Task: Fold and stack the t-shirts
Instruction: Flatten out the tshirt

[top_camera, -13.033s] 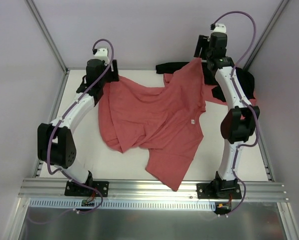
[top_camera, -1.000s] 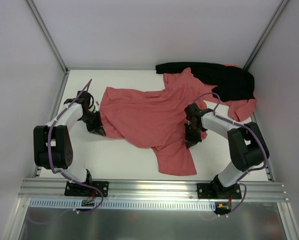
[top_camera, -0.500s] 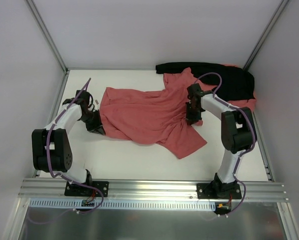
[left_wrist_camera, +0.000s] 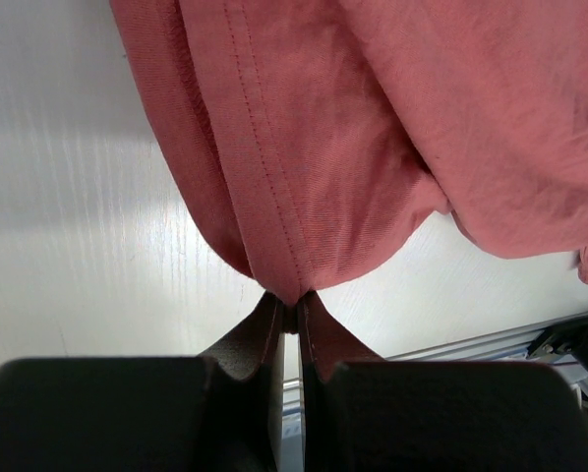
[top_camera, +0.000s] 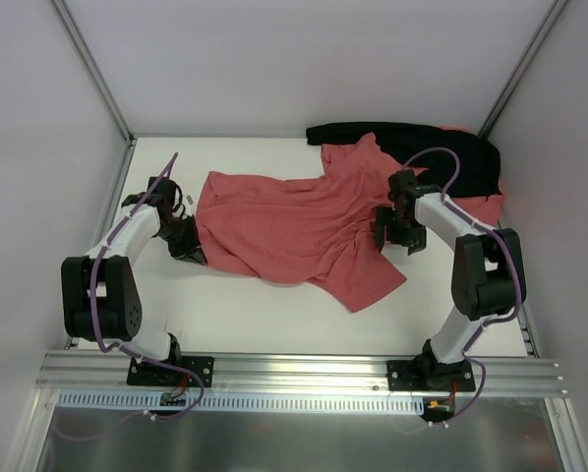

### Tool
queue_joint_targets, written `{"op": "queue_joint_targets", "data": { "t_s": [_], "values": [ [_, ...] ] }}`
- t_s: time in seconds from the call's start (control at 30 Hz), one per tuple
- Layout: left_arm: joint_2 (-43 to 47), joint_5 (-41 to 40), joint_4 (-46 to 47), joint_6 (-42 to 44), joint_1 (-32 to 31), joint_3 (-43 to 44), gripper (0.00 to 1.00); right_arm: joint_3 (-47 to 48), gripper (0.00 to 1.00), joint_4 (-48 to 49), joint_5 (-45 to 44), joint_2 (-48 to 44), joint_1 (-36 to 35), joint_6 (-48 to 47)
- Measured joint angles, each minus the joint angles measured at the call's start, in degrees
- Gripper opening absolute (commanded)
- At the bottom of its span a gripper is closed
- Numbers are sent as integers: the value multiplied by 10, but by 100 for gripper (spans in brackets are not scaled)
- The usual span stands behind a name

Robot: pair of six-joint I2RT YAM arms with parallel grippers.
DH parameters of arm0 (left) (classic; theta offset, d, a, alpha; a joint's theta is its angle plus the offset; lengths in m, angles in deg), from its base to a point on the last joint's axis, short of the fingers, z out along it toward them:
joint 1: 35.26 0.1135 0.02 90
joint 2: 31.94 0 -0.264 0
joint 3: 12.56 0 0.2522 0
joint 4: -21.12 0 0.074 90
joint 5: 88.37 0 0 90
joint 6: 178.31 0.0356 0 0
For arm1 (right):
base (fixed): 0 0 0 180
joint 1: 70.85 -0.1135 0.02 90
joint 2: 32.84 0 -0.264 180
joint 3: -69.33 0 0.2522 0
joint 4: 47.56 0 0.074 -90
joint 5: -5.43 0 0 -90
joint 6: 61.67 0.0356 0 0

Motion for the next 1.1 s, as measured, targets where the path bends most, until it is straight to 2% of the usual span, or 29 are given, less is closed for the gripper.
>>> {"op": "queue_joint_targets", "data": {
  "t_s": [0.33,0.53,0.97,1.0,1.07,1.1],
  "values": [
    [0,0,0,0,0,0,0,-97,77,-8,8,-75,2,9],
    [0,0,-3,0,0,8,0,-146,77,2,14,-83,2,20],
    [0,-1,-22,7,0,21,0,-153,77,33,28,-66,2,24],
    [1,-1,-23,7,0,21,0,-153,75,33,28,-66,2,24],
    [2,-1,-23,7,0,21,0,-153,58,33,29,-66,2,22],
    [2,-1,-23,7,0,21,0,-152,43,33,29,-66,2,21]
  ]
}}
